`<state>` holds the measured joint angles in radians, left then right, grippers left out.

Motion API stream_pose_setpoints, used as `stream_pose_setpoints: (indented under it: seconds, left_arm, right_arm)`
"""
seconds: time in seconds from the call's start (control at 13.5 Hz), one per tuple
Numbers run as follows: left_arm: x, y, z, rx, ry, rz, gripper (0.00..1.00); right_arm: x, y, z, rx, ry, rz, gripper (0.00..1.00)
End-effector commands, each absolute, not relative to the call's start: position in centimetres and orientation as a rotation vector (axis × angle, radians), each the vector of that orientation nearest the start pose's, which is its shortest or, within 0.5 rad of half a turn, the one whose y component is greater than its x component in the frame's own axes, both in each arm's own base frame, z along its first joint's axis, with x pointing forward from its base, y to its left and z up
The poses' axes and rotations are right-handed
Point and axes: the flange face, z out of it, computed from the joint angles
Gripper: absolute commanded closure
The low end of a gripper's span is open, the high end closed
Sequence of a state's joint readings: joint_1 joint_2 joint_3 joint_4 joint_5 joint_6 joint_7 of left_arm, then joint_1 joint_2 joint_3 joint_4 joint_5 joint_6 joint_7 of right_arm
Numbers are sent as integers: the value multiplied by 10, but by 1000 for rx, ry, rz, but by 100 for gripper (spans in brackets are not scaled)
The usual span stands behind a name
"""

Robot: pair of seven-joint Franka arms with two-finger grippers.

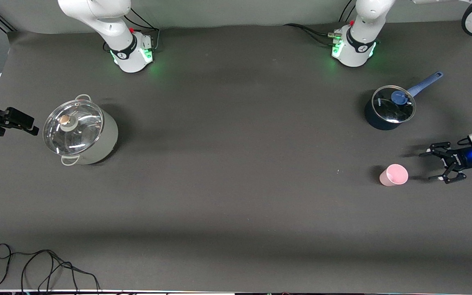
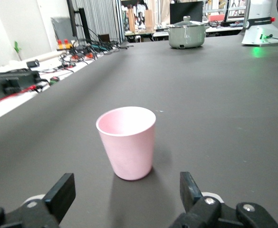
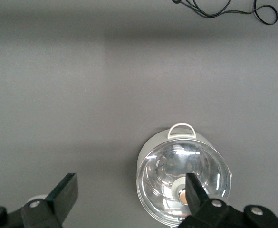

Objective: Transfer pink cup from left to right arm
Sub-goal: 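Lower the left gripper around the pink cup and close it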

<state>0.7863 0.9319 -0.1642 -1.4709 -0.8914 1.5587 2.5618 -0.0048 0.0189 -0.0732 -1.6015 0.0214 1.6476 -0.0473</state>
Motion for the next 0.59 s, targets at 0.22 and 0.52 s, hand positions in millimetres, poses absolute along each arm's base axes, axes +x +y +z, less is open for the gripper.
stream_pose_setpoints:
  seconds: [0.22,0.52]
  left_arm:
    - [576,282,97,1438,-1347,1331,2]
    - [584,270,87,1466,-1341,1337,1]
  right_arm:
    - [564,-40,608,-3118,29,-48,0]
    - [564,-40,608,-3118,29,-46,0]
